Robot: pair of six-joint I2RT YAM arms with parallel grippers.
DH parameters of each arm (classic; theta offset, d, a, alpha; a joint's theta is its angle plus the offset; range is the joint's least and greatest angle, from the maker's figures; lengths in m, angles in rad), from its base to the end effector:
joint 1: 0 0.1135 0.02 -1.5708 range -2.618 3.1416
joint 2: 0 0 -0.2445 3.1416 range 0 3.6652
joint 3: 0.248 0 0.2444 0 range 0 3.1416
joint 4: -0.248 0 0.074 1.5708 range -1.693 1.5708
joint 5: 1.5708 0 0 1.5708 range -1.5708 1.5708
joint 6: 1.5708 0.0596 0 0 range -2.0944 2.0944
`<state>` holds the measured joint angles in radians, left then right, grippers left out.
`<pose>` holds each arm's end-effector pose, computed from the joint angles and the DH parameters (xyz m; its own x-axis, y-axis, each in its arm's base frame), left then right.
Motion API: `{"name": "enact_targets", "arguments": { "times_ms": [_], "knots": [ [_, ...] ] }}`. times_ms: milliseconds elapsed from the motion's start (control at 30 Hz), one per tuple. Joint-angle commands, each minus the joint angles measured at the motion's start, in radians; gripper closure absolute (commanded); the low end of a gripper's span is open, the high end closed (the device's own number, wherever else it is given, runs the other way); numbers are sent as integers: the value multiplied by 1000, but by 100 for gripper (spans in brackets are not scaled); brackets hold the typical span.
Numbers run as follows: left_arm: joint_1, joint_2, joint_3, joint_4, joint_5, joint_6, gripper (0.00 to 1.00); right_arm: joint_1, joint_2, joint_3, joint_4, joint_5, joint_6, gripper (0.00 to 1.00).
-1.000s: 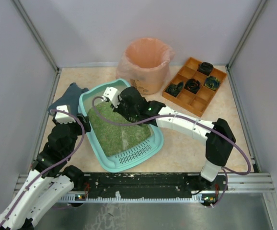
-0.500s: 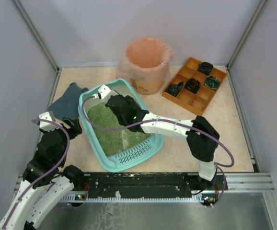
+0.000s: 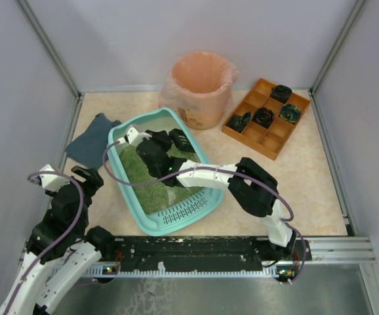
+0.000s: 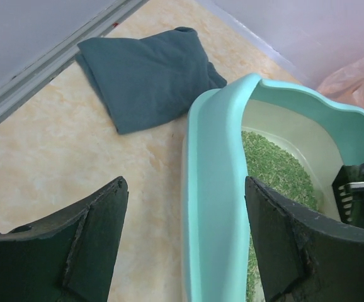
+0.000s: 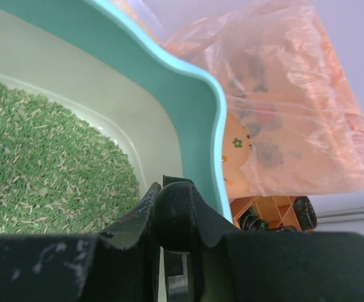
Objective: Clean the litter box
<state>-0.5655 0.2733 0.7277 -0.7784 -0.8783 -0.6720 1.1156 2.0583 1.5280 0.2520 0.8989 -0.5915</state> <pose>0.0899 -0.0027 0.3017 -0.0398 -0.4455 -0.8944 -0.3817 0.8340 -0.3984 0.2512 0.4071 0.2309 0.0270 -0.7343 -0.6783 -0.2568 0.6507 -0.7146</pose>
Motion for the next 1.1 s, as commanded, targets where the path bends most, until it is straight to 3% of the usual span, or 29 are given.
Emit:
{"name": "enact_targets", "arguments": {
  "times_ms": [0,500,833,1067],
  "knots": [
    [3,-15,19,-69,-43,-82,20,7,13,69,109,67,-68,100],
    [1,-32,-3,-30,-31,-42,21,-8,105,99,4,16,15,100],
    [-1,-32,-17,-4,-3,-14,21,-89,37,114,-246,-199,318,100],
    [-1,-32,-22,-4,8,-4,21,-125,-35,89,-286,-365,490,100]
  ]
}}
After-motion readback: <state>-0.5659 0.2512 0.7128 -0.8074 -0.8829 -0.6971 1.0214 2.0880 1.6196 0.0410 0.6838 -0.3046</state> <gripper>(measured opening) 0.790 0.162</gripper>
